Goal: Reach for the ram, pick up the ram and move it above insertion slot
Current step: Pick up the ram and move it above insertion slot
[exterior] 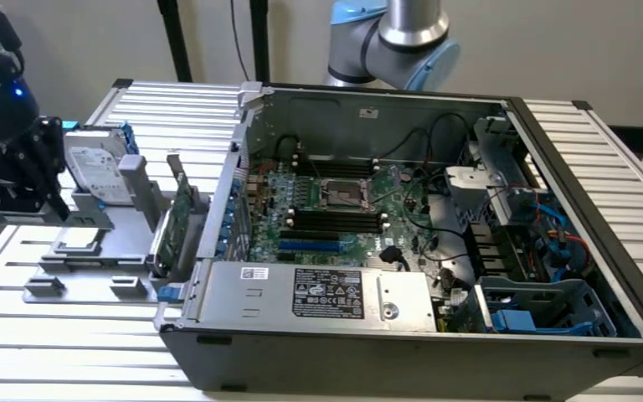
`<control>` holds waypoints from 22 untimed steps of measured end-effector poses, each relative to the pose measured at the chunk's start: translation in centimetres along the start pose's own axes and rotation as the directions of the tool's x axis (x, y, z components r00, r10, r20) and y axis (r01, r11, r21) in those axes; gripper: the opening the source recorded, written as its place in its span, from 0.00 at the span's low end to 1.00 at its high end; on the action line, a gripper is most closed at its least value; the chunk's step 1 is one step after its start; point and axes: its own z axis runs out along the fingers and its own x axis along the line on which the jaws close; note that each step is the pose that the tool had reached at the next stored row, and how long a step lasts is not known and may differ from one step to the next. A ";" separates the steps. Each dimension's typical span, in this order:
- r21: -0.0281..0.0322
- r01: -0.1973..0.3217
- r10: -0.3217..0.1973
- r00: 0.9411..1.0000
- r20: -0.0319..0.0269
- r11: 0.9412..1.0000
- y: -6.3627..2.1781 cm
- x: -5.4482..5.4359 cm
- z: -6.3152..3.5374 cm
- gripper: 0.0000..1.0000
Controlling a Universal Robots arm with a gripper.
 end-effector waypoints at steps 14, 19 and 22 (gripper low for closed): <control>0.000 0.002 -0.002 1.000 0.000 1.000 -2.61 -0.7 -6.41 0.13; 0.000 0.002 -0.002 1.000 0.000 1.000 -4.07 -0.8 -8.22 0.13; 0.000 0.002 -0.002 1.000 0.003 1.000 -4.92 -0.8 -8.63 0.13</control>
